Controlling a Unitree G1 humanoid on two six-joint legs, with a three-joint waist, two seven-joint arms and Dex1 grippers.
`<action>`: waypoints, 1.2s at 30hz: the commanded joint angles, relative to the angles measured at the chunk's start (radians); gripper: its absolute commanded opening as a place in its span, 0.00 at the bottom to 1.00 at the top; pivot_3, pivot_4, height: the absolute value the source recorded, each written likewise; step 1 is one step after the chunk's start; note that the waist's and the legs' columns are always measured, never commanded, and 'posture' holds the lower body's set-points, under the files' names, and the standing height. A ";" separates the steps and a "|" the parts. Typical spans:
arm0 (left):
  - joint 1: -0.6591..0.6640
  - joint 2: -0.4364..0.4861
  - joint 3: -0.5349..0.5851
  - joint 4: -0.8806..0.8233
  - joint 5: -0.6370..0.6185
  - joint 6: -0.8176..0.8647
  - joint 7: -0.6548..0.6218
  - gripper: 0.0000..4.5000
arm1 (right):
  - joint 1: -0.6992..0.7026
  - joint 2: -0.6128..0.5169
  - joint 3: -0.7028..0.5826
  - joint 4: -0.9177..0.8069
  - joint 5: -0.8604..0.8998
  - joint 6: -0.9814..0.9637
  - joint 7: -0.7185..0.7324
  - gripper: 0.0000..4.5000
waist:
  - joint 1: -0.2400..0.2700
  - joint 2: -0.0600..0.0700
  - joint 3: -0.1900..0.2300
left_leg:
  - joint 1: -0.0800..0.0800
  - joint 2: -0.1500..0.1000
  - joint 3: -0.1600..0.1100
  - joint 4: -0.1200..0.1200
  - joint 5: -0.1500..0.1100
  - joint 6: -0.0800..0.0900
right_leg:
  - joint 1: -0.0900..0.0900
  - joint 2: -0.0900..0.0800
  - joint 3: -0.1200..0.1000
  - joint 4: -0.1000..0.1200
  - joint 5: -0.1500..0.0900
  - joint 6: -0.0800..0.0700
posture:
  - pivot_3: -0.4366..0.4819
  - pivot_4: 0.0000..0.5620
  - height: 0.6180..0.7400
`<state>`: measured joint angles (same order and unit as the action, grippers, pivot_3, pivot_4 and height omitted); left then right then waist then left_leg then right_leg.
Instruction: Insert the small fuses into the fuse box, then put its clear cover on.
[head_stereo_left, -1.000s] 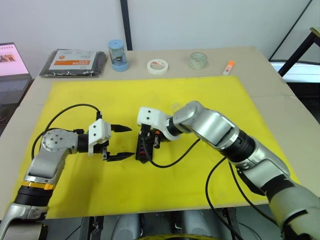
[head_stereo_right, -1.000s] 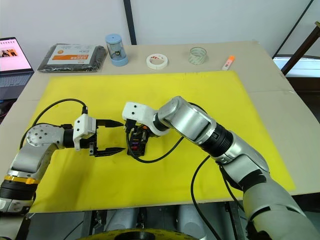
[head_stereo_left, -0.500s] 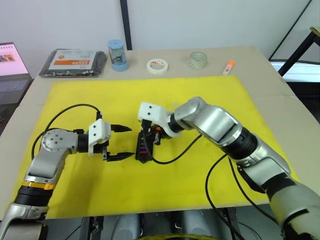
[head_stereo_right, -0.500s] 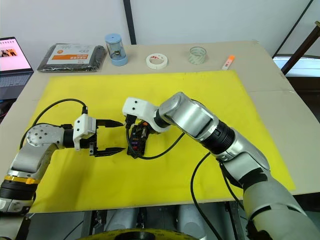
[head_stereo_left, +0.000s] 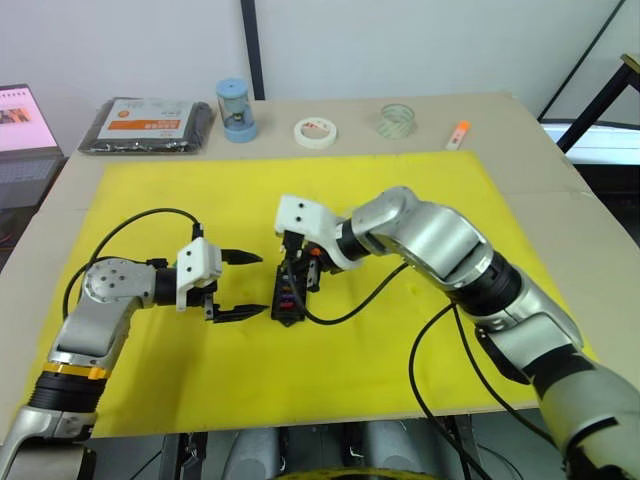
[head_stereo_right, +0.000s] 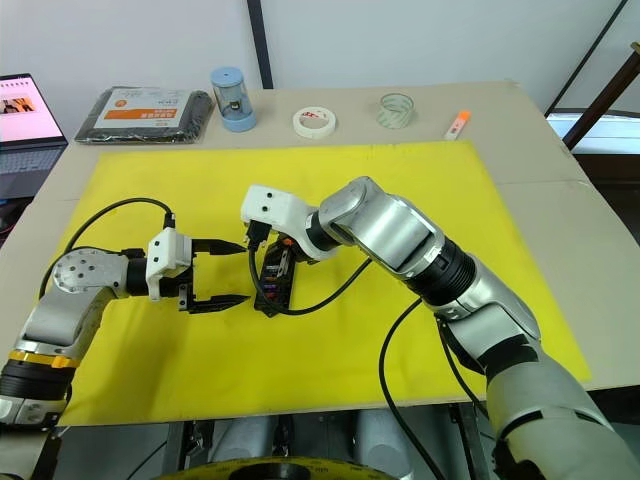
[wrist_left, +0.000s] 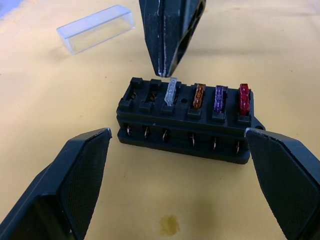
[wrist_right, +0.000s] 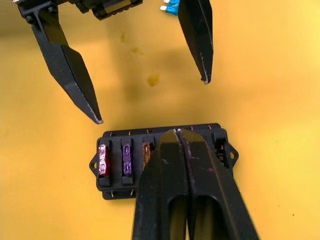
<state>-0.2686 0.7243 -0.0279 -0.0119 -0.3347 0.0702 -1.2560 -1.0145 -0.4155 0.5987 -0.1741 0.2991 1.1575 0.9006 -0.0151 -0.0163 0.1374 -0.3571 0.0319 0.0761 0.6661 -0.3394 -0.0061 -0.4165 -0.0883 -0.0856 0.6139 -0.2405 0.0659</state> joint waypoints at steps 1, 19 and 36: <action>-0.008 0.001 0.006 -0.012 0.001 -0.016 0.007 1.00 | -0.004 0.002 -0.029 -0.019 0.007 -0.028 0.002 0.01 | 0.000 0.000 0.000 | 0.000 0.000 0.000 0.000 0.000 0.000 | 0.000 0.000 0.000 0.000 0.000 0.000 | 0.48 0.27 1.00; -0.006 0.007 0.005 -0.023 0.000 -0.009 0.005 1.00 | 0.087 -0.042 0.061 0.061 -0.071 -0.142 0.021 0.01 | 0.000 0.000 0.000 | 0.001 0.000 0.000 0.000 0.000 0.000 | 0.000 0.000 0.000 0.000 0.000 0.000 | 0.48 0.27 1.00; -0.019 0.095 0.053 -0.146 -0.074 0.167 0.010 1.00 | 0.165 -0.077 -0.232 -0.132 0.031 -0.351 0.078 0.01 | 0.002 0.000 0.000 | 0.000 0.000 0.000 0.000 0.000 0.000 | 0.000 0.000 0.000 -0.001 0.000 0.000 | 0.48 0.27 1.00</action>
<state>-0.2791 0.7945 -0.0156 -0.1042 -0.3718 0.1925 -1.2555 -0.8546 -0.4657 0.4360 -0.2595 0.3125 0.8495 0.9688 -0.0128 -0.0166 0.1378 -0.3574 0.0319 0.0757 0.6662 -0.3392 -0.0064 -0.4163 -0.0885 -0.0856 0.6133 -0.2405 0.0660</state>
